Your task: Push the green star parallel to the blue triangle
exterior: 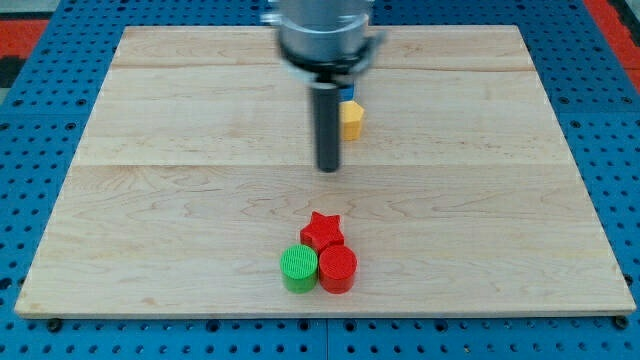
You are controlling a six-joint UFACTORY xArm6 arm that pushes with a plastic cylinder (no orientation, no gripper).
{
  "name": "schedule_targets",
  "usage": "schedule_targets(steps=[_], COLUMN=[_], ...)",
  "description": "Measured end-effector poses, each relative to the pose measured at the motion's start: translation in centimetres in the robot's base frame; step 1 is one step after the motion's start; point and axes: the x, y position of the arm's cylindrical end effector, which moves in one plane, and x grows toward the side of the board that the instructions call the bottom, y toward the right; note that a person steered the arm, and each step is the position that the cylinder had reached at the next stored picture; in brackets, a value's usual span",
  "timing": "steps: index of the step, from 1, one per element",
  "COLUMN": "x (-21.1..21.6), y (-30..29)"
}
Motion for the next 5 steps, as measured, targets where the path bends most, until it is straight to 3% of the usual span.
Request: schedule_targets(steps=[1, 2, 3, 4, 5], x=[-3.1, -8.3, -17.3, -21.4, -21.4], y=[9.8, 14.4, 14.4, 10.7, 4.2])
